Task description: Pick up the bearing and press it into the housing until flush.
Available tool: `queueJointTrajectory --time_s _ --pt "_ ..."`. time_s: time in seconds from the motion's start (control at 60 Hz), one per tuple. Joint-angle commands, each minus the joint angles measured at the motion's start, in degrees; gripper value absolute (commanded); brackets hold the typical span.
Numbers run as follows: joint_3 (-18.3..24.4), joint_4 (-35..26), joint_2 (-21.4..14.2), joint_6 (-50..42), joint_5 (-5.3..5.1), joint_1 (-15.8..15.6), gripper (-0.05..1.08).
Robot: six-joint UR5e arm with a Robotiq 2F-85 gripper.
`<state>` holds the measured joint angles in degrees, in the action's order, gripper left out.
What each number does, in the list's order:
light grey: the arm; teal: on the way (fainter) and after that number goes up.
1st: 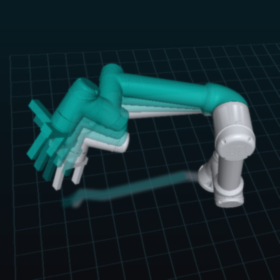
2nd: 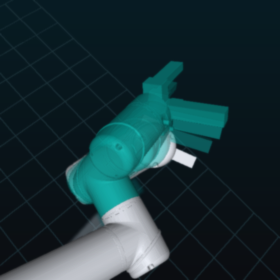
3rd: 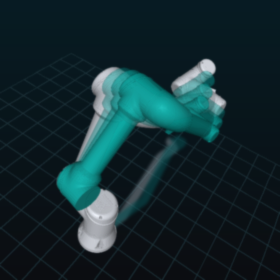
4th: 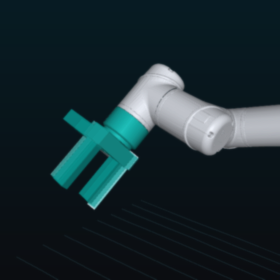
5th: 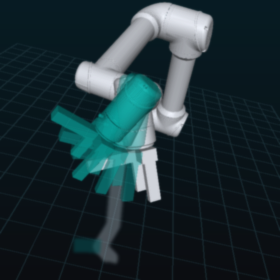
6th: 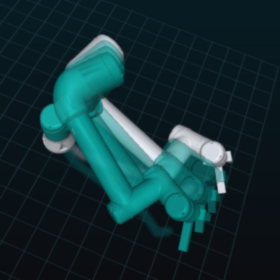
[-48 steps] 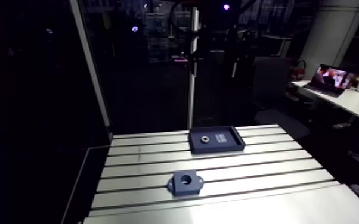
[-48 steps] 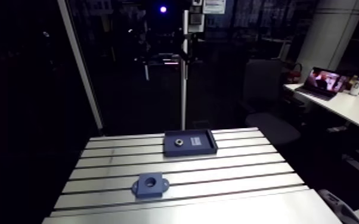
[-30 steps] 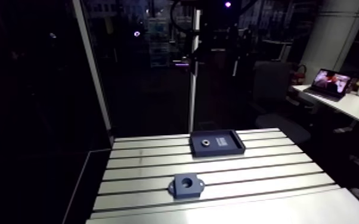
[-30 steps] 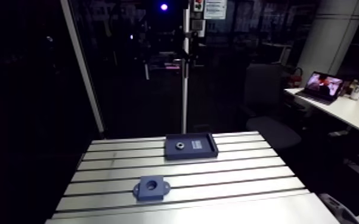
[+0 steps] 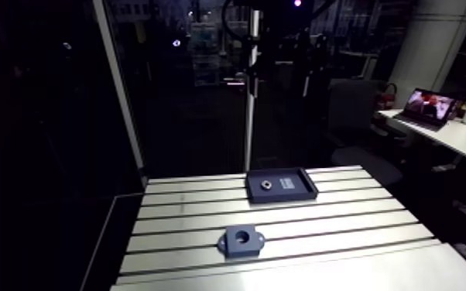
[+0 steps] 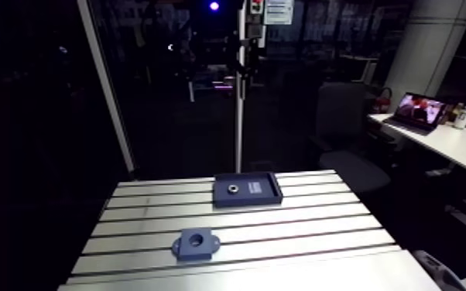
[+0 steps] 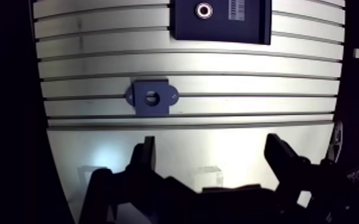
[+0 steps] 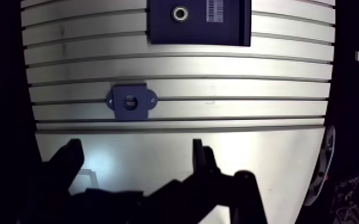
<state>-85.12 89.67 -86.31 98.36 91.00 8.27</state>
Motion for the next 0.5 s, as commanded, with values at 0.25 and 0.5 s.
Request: queueJointTrajectory --time_s 0.25,0.5 --pt "1.3 1.9 4.6 4.6 0.09 2.4 0.01" --pt "2.6 4.9 8.7 5.1 0.09 3.7 0.01"
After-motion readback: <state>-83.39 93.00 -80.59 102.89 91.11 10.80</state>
